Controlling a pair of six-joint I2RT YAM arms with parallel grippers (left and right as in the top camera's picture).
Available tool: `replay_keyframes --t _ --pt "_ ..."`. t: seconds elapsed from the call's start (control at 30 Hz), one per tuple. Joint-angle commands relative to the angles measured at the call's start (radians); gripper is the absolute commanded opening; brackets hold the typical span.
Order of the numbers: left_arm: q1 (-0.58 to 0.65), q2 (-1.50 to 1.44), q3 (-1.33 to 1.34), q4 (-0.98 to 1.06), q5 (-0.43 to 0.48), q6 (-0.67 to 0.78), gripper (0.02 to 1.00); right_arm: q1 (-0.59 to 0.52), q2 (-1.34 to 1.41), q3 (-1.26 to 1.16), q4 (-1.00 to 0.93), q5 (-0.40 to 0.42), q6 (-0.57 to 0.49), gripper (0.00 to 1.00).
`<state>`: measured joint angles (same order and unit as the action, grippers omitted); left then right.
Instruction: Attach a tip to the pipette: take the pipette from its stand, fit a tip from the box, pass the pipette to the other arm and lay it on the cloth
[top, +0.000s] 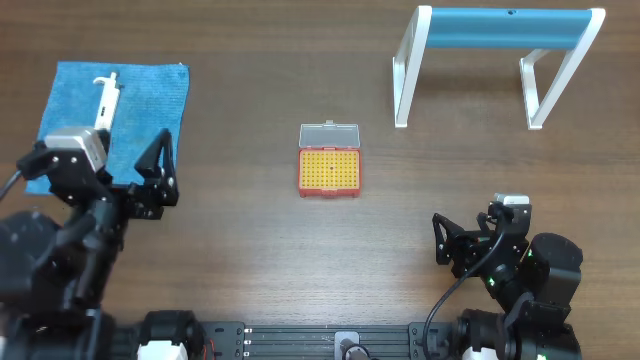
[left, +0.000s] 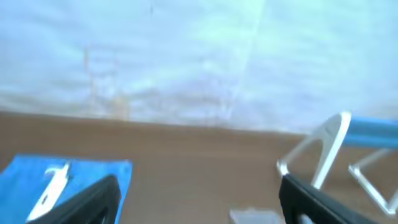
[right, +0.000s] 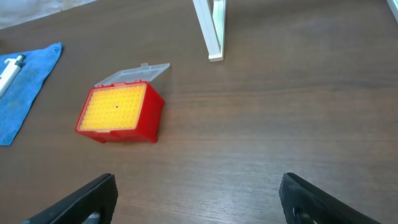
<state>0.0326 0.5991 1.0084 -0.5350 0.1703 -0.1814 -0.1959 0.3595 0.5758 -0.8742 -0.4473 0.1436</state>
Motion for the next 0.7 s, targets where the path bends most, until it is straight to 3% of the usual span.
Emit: replay_keyframes --t 0.03,0.13,0.27,0.43,0.6,0.7 --pt "-0.027 -0.180 -0.331 0.367 0.025 0.002 0.825 0.006 -0.009 0.002 0.003 0.002 -0.018 0.847" --pt "-0.011 -0.327 -0.583 0.638 0.024 0.002 0.825 0.006 -0.009 0.002 0.003 0.002 -0.018 0.847" --pt "0.017 -0.443 -0.778 0.755 0.020 0.002 0.825 0.006 -0.009 0.002 0.003 0.002 -0.018 0.849" --pt "0.041 -0.539 -0.951 0.760 -0.044 0.002 0.825 0.006 -0.009 0.002 0.003 0.002 -0.018 0.849" --pt "0.041 -0.597 -1.003 0.725 -0.174 0.002 0.825 0.006 -0.009 0.002 0.003 0.002 -0.018 0.849" --pt "0.042 -0.596 -1.003 0.679 -0.201 0.002 0.825 0.006 -0.009 0.002 0.003 0.002 -0.018 0.849"
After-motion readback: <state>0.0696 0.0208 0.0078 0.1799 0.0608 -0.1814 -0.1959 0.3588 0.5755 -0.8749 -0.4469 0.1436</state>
